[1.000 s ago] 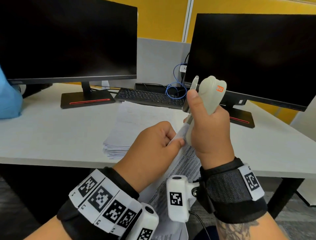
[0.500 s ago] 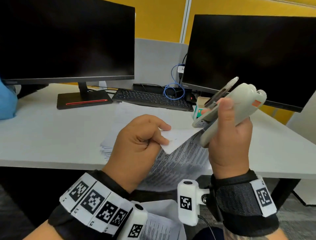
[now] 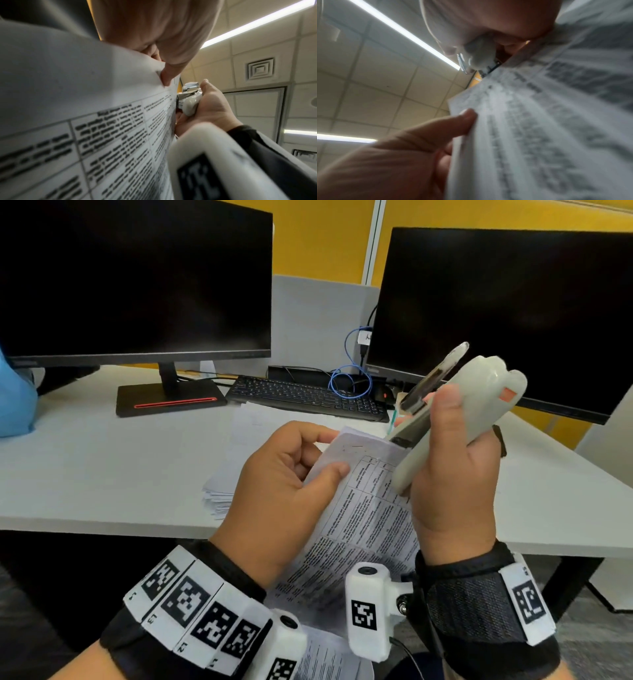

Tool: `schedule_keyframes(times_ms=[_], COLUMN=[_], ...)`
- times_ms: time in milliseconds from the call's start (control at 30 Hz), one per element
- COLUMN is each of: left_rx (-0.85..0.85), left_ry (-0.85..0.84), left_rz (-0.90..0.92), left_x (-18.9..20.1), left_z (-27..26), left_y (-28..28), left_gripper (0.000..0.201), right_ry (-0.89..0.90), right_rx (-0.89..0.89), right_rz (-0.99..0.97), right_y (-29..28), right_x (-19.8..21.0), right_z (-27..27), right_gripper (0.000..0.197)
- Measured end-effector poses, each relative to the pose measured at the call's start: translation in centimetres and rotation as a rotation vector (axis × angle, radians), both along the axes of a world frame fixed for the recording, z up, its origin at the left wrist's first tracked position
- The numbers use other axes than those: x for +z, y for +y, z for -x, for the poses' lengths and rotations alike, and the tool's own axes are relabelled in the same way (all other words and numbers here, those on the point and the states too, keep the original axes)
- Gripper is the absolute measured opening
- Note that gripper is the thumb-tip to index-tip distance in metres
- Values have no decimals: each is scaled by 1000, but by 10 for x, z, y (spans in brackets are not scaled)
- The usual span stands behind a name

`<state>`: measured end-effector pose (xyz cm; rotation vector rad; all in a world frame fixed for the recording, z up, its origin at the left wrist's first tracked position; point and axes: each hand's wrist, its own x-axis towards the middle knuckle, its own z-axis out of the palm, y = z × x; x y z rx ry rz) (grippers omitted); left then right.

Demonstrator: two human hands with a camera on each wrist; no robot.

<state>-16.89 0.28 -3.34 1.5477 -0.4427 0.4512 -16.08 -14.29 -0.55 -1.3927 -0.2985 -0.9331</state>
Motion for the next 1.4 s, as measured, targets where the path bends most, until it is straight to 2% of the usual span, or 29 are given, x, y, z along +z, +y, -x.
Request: schedule_keyframes(times_ms=[100,200,467,767,900,967,1033,1100,1200,1333,1400], left_rx=[-14,-23,-39,-51,-140,-123,-59,22,124,211,232], left_ry=[39,52,29,50,161,174,118,35,-59,-286,-385], left_rz=[8,8,8,13,-111,-207,-314,-402,-380,-284,-306], left_x=[2,1,3,0,-5,-7,-5,-3,0,0,0], left_z=[1,2,6,7,7,8,8,8,4,3,3], left_y=[-3,-5,-8,-13,-13,-11,-9,-5,1,7,8], left_gripper=[30,31,32,26,23,14,2,14,13,25,28], right_ry=[89,127,102,66,92,110,145,166,127,18,-19], right_rx=[26,37,-19,29,8,12,48,76,110,121,96], right_rz=[-33,-47,-18,61,78,72,68,3,-142,-150,-109], right_y=[5,8,12,10,7,6,6,4,-2,-10,-10], right_x=[5,11,19,21,15,15,15,13,15,13,9], right_z=[-1,-1,1,-3,-8,-10,-11,-13,-10,-2,1], right_gripper=[41,34,29,25,36,37,34,36,42,34,60])
